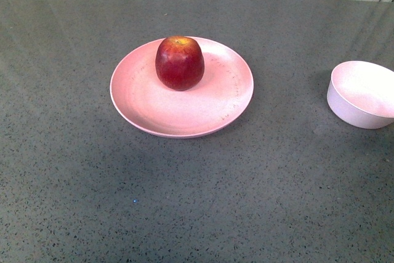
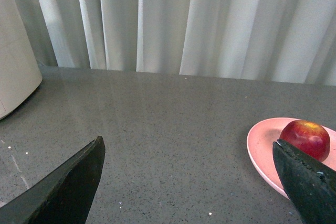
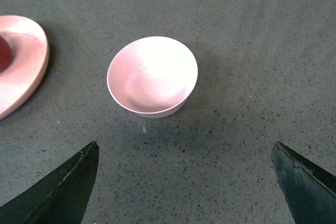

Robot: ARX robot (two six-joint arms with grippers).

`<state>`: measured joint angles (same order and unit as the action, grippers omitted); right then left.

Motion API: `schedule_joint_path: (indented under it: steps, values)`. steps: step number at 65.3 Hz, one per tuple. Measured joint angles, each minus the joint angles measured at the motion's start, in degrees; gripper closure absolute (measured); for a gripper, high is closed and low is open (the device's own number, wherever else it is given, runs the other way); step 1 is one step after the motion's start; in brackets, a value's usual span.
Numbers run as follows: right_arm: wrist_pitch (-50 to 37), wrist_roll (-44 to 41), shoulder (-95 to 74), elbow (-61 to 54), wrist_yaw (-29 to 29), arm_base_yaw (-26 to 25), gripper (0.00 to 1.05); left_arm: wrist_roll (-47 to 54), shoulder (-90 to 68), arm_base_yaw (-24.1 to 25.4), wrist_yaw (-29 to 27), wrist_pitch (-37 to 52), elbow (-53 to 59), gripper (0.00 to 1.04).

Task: Move apple from plate to bowl

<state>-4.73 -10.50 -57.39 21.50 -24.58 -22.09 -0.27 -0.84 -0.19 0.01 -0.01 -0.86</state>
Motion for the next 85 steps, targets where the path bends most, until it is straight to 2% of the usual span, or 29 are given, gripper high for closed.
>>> schedule_joint_path:
  steps: [14,28,40,58,64,85]
  values:
    - [-7.56,-1.53,-22.29,9.46,0.63,-0.11,0.09,0.0,0.0,0.0,0.0,0.0,0.0,0.09]
    - [-9.57,0.42,-37.79,18.23,2.14,1.29,0.09,0.0,0.0,0.0,0.0,0.0,0.0,0.09]
    - [-9.42,3.3,-47.21,24.33,4.26,4.42,0.09,0.0,0.0,0.0,0.0,0.0,0.0,0.09]
    - [-9.31,6.71,-51.76,28.09,5.33,7.72,0.11,0.0,0.0,0.0,-0.02,0.0,0.0,0.09]
    - [-9.22,7.76,-52.63,28.24,5.9,8.28,0.21,0.0,0.0,0.0,0.0,0.0,0.0,0.09]
    - [-8.37,10.73,-54.01,28.5,7.02,8.76,0.68,0.0,0.0,0.0,0.0,0.0,0.0,0.09]
